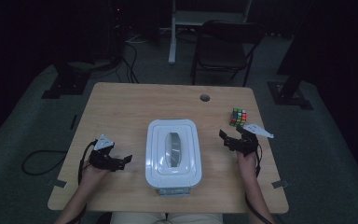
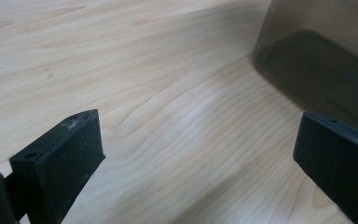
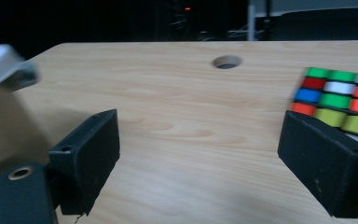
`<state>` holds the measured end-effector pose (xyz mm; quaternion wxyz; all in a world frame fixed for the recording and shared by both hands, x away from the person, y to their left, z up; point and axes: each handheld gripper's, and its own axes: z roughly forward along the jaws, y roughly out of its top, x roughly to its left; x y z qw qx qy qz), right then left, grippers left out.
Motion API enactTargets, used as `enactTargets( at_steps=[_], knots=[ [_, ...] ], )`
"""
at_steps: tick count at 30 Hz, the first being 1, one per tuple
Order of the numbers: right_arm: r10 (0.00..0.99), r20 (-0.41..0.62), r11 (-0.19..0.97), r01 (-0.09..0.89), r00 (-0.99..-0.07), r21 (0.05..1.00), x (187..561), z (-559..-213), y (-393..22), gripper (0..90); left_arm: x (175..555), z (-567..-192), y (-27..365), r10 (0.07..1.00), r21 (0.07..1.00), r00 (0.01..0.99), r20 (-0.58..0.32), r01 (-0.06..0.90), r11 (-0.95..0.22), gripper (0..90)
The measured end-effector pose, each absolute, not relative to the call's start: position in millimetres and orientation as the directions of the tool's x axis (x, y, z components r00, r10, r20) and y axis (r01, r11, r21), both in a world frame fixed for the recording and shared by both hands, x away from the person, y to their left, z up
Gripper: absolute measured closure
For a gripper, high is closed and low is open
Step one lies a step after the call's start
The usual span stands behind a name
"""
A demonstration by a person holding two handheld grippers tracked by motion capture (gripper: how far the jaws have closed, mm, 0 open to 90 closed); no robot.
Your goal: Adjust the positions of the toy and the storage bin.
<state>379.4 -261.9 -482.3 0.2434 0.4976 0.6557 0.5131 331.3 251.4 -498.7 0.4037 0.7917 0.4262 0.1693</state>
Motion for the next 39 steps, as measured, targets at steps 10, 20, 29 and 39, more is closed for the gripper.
enactTargets(
  at_steps=[10, 20, 29, 39],
  knots=[
    [0.964, 0.142, -0.025, 0.454, -0.225, 0.89, 405, -481, -288, 11.9, 310, -511, 286, 0.845, 0.771, 0.526, -0.092, 0.574, -0.274, 2.1],
    [0.98, 0.12, -0.019, 0.52, -0.161, 0.854, 442, -486, -293, 11.4, 300, -520, 296, 0.86, 0.753, 0.503, -0.087, 0.598, -0.274, 2.1],
    [0.99, 0.091, -0.013, 0.557, -0.112, 0.83, 465, -492, -288, 11.4, 300, -522, 293, 0.858, 0.728, 0.509, -0.067, 0.613, -0.307, 2.2],
    [0.993, 0.071, 0.004, 0.613, -0.097, 0.79, 480, -501, -284, 13.2, 301, -523, 286, 0.855, 0.697, 0.518, -0.029, 0.623, -0.354, 2.1]
  ],
)
